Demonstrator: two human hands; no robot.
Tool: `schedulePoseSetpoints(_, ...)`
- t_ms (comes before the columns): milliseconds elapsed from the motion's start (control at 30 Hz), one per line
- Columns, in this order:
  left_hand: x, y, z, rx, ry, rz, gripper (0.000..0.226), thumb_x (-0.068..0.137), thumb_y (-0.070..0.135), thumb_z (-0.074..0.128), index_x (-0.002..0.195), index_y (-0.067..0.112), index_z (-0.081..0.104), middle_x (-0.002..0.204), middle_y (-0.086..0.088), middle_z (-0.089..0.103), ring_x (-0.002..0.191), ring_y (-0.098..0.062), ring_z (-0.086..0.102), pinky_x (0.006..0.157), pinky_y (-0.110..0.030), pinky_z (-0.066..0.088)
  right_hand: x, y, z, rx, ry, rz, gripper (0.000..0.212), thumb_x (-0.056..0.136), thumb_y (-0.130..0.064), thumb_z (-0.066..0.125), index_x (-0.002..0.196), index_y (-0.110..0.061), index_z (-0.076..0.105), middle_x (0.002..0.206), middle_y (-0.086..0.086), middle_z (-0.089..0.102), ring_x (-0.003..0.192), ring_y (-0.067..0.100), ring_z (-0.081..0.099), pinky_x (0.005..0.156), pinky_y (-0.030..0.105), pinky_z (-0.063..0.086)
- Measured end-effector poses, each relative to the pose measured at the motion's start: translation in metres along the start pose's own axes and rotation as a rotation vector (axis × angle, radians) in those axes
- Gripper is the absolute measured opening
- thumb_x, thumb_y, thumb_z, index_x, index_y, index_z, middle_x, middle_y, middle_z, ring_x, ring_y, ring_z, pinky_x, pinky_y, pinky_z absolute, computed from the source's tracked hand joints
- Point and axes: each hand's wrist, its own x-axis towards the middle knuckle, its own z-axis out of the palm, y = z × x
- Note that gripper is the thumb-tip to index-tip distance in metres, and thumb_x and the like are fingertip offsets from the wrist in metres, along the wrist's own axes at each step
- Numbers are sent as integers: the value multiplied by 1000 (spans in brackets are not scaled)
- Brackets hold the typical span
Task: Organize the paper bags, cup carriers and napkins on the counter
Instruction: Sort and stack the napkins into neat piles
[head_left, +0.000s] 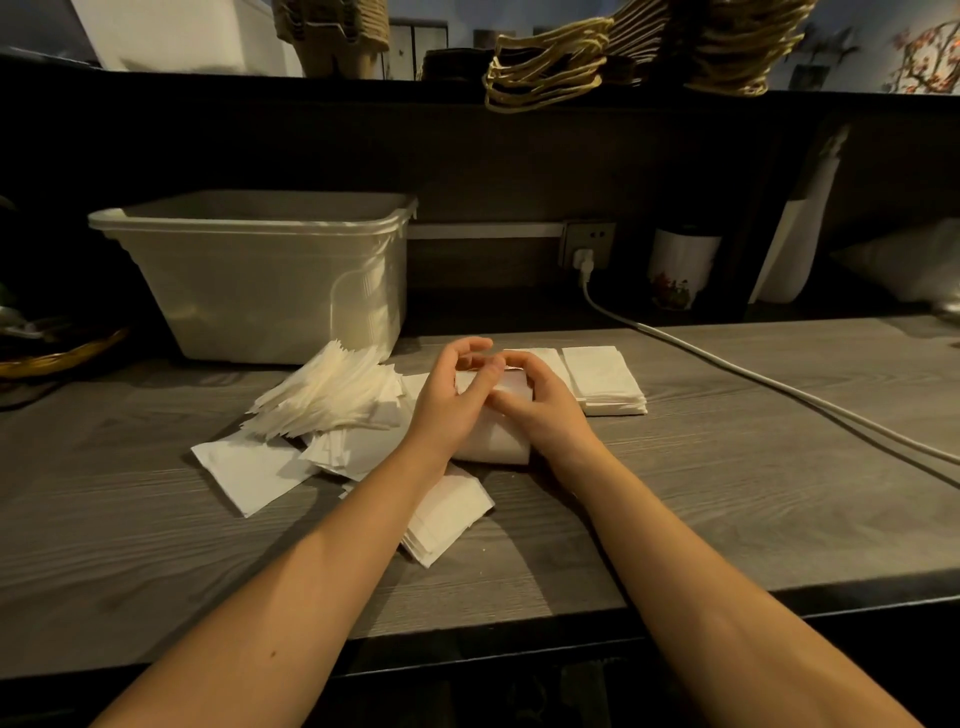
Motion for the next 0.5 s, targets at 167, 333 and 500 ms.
schedulePoseSetpoints(167,1,-5,0,-26,-48,9,13,93,22,53,98,34,52,103,10,57,105,-9,55,87,-21,48,3,7,2,-70,-19,-17,24,87,-11,63,109,-18,58,102,-4,64,90,3,59,78,10,47)
schedulePoseSetpoints(333,4,-6,0,112,-63,-52,28,93,29,52,121,29,46,127,2,48,113,-13,51,72,-7,39,4,11,5,-260,-16,-76,18,89,-11,61,106,-13,61,92,-8,59,82,0,53,66,2,39)
schedulePoseSetpoints(500,7,2,-17,244,-326,-77,88,77,27,74,143,37,17,128,6,39,114,-8,39,86,-18,37,3,4,-2,6,63,5,16,88,-3,59,89,-19,60,91,-7,61,91,10,58,76,16,49)
